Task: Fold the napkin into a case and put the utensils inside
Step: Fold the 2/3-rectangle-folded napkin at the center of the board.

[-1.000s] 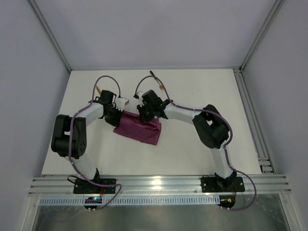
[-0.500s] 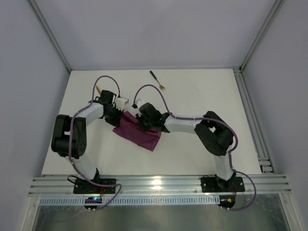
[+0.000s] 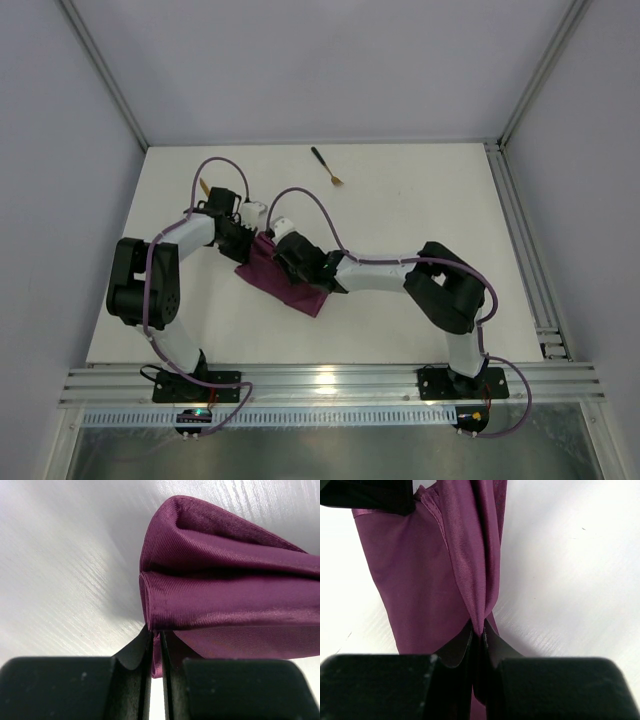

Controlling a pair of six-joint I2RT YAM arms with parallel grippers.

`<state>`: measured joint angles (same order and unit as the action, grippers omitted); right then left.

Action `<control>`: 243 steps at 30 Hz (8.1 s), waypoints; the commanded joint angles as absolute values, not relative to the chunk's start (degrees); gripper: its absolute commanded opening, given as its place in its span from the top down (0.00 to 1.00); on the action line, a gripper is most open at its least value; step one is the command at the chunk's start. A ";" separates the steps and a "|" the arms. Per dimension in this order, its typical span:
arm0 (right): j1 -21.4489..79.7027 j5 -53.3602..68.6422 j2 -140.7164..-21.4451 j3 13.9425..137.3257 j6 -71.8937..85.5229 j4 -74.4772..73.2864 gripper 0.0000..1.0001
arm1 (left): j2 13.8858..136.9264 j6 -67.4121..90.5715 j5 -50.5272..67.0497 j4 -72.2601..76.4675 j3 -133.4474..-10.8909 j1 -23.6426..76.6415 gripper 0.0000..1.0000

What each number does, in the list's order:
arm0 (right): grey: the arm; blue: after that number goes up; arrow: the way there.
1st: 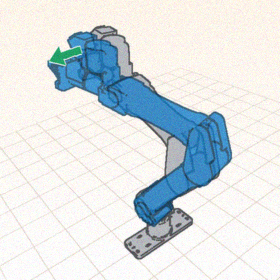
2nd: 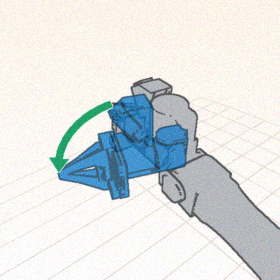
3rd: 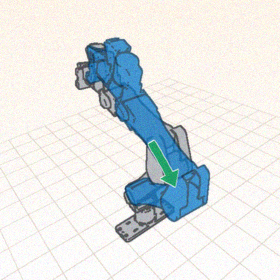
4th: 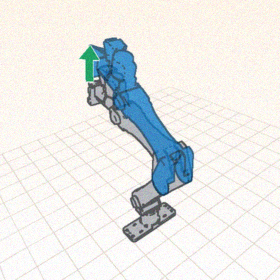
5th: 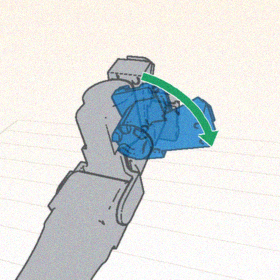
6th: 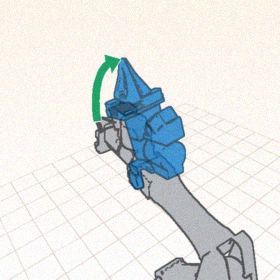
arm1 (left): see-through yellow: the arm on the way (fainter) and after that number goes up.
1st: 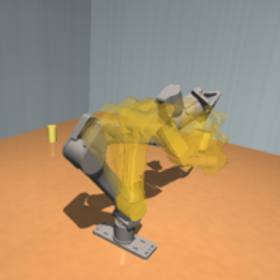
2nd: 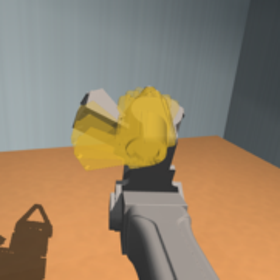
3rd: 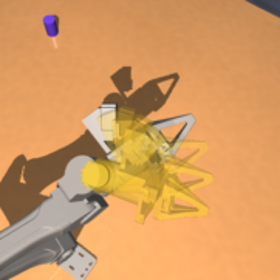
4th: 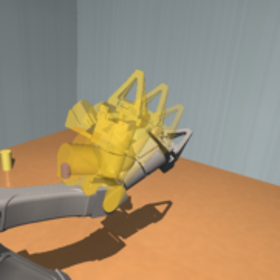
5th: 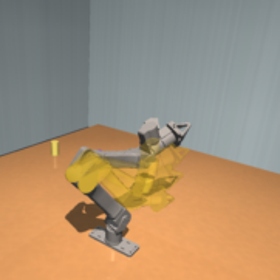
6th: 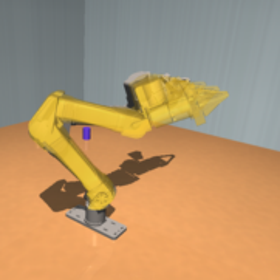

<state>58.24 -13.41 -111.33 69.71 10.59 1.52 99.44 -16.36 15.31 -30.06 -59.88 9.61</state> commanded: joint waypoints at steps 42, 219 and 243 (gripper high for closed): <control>62.31 -23.38 -119.18 71.54 16.88 -4.04 0.96 | 100.26 -7.91 19.17 -37.89 -73.82 9.40 0.40; 60.02 5.46 -95.01 44.21 7.65 21.19 0.96 | 82.88 -23.12 -0.88 -22.41 -41.48 17.58 1.00; 60.58 5.34 -77.62 40.00 15.18 19.76 0.33 | 79.81 -26.98 3.34 -18.28 -39.29 16.17 1.00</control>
<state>66.04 0.12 -82.00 42.76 7.88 13.26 81.91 -25.67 1.17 -20.16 -40.51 16.40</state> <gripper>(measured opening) 0.673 0.009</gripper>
